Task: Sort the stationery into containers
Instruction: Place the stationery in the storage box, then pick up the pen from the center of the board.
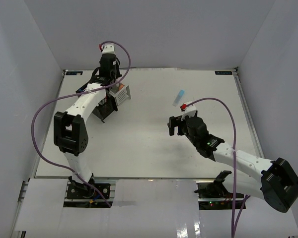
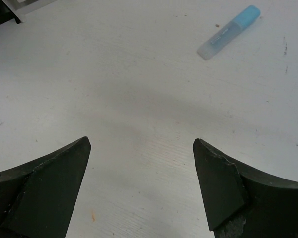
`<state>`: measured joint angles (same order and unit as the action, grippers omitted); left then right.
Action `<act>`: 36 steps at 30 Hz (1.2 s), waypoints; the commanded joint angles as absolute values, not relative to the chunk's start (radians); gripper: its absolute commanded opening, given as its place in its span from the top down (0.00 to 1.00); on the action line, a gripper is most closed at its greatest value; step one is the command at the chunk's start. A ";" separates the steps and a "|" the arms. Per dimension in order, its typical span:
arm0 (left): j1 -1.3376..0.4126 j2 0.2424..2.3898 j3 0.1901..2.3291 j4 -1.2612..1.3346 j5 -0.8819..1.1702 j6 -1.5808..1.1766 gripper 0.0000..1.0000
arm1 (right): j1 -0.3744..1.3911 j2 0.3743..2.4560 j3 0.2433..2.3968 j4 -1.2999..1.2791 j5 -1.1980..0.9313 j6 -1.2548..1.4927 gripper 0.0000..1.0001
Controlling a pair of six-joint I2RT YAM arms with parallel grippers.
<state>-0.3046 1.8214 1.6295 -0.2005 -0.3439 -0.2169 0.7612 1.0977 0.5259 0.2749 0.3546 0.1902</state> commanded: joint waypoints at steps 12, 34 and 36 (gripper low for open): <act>-0.270 1.824 1.602 -0.253 -0.351 -0.230 0.31 | 0.643 1.267 0.712 0.178 0.522 0.239 0.08; -0.270 0.977 0.838 -0.247 -0.080 -0.305 0.02 | 0.500 2.092 1.483 -0.132 0.638 0.414 0.11; -0.270 0.963 0.824 -0.252 -0.074 -0.304 0.02 | 0.497 2.123 1.502 -0.130 0.620 0.423 0.13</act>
